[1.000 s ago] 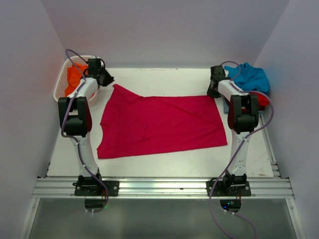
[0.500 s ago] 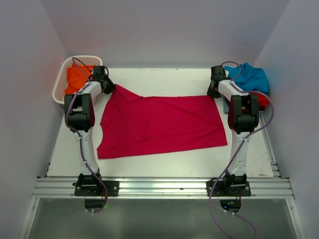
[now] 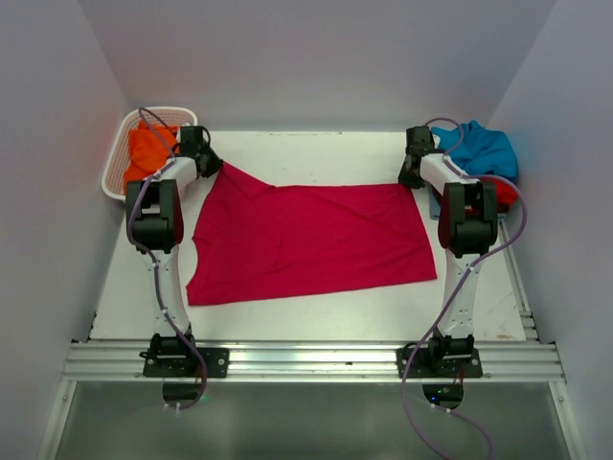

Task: Fold and stack the t-shirts
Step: Grap the side of the flattened tshirt furthest away from the robot with both arms

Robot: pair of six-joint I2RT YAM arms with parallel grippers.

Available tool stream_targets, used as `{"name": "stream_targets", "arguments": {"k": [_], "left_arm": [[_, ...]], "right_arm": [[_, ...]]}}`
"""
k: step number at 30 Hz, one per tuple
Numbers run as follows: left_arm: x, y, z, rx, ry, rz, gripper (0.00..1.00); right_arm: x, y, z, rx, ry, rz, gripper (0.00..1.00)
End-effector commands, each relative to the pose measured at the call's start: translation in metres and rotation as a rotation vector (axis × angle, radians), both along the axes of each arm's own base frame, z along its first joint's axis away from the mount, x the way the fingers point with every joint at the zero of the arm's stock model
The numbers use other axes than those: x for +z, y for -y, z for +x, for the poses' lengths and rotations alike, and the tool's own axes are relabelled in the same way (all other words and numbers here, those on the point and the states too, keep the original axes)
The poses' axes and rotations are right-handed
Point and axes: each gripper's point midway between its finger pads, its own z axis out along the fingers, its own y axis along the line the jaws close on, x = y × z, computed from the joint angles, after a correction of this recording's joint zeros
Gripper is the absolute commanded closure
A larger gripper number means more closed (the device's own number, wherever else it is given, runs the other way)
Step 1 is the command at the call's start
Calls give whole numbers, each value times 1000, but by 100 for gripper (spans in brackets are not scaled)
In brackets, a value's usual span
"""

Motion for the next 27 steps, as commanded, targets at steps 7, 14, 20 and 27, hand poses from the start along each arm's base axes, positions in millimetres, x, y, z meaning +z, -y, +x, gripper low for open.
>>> {"name": "stream_targets", "arguments": {"k": [7,14,20,27], "left_arm": [[-13,-36,15,118,28,84,70],[-30,-25,15,78,19,41,78],[-28,-25,15,70,23,47,100],[6,-28,16,70,72,65,100]], "right_arm": [[-6,5,6,-2,3,0,78],[-7,7,6,-6,0,-2,79],[-8,8,7,-9,0,2,97],[-6,7,7,-6,8,7,100]]}}
